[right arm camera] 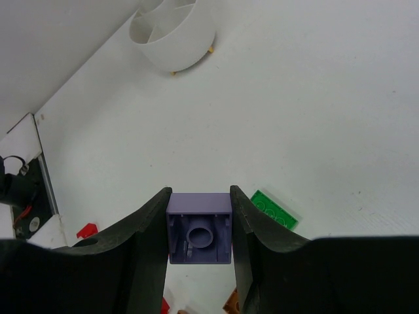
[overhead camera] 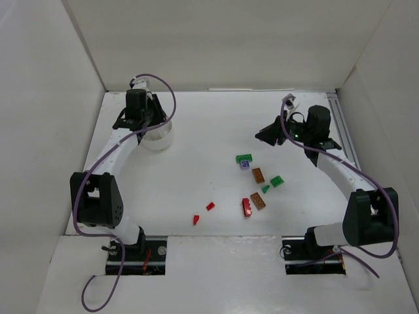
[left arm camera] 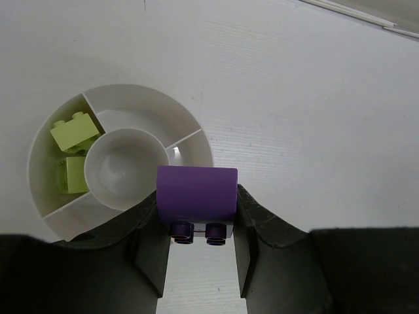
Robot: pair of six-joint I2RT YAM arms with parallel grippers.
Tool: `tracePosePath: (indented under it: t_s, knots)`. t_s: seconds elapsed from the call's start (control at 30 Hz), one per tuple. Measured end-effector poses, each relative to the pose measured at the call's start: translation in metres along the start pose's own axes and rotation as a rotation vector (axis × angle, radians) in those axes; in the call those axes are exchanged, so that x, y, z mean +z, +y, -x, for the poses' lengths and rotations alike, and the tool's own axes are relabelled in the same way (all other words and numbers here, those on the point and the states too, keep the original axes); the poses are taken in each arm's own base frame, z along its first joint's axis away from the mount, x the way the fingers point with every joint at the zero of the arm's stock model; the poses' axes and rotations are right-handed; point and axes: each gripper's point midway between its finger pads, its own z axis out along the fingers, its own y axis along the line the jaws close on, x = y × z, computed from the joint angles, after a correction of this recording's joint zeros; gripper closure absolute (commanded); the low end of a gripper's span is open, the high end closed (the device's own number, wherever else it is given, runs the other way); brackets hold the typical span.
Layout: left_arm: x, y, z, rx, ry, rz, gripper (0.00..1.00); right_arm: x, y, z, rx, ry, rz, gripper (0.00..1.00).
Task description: Sort the legos into containers by color
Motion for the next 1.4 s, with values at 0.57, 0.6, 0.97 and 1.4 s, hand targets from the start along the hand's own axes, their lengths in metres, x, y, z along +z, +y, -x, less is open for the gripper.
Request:
tracePosePath:
  t_s: [0.57,0.6,0.97,1.4]
  knots:
    - [0.035,0.006,-0.032,0.038,0.077,0.046,0.97,-0.002,-0.003,-0.004,0.003,0.012,-0.01,0.77]
    - [0.035,0.005,-0.032,0.045,0.075,0.054,0.95,-0.002,-0.003,-0.004,0.004,0.012,-0.01,0.77]
    - [0.035,0.008,-0.024,0.065,0.038,0.114,0.84,-0.005,-0.007,-0.004,0.012,0.012,-0.02,0.77]
    - [0.031,0.011,-0.016,0.112,-0.037,0.261,0.83,-0.005,-0.007,-0.004,0.013,0.013,-0.021,0.77]
